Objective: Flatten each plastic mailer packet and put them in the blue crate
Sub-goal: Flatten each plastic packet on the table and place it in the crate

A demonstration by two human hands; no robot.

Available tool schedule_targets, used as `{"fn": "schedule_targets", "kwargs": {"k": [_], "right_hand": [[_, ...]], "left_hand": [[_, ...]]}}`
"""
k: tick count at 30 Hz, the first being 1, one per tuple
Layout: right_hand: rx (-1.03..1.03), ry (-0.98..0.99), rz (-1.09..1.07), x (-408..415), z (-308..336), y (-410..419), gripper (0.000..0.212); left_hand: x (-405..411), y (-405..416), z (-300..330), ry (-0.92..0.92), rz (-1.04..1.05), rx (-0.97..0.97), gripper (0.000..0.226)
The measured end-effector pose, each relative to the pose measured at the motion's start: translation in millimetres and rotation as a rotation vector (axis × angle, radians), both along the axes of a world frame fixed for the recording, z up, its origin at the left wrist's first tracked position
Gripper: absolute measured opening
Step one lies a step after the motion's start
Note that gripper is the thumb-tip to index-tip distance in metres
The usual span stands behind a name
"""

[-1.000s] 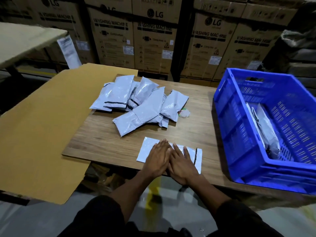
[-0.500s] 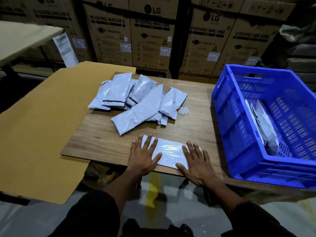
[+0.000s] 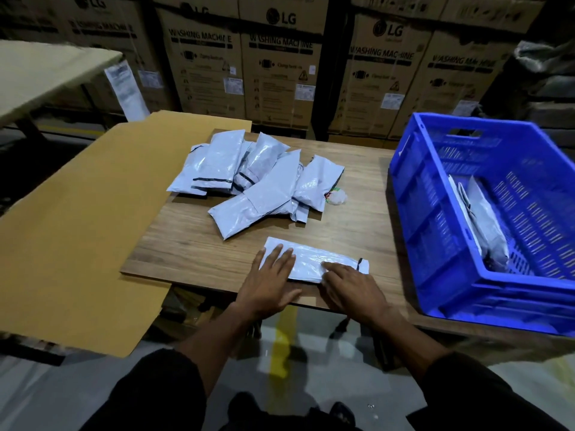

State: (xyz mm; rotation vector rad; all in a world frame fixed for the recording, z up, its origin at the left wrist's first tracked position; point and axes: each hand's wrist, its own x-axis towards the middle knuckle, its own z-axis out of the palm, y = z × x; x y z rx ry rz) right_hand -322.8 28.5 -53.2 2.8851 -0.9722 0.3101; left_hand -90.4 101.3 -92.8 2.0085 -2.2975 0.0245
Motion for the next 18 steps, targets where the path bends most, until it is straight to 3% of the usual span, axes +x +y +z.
{"fn": "schedule_targets", "kwargs": {"k": [3, 5, 9, 12, 14, 16, 18], "right_hand": [[-0.034, -0.043, -0.003, 1, 3, 4, 0.027], [-0.050, -0.038, 0.127, 0, 7, 12, 0.036], [-0.177, 0.190, 0.414, -3, 13, 22, 0.044], [-0.206, 0.304, 0.355, 1, 26, 9, 0.033], [-0.151, 0.260, 0.296, 4, 38, 0, 0.028], [-0.049, 0.259, 0.261, 4, 52, -10, 0.045], [0.004, 0.225, 0.207, -2, 64, -23, 0.057]], "left_hand": [[2, -1, 6, -0.052, 0.006, -0.094, 0.046], [3, -4, 13, -0.012, 0.046, -0.167, 0.039], [7, -7, 23, 0.007, 0.032, -0.257, 0.042], [5, -11, 27, 0.023, 0.008, -0.264, 0.047], [3, -12, 32, 0.040, 0.025, -0.266, 0.050], [0, -11, 39, 0.087, 0.114, -0.271, 0.058], [-5, -10, 42, 0.173, 0.262, -0.235, 0.080]]}}
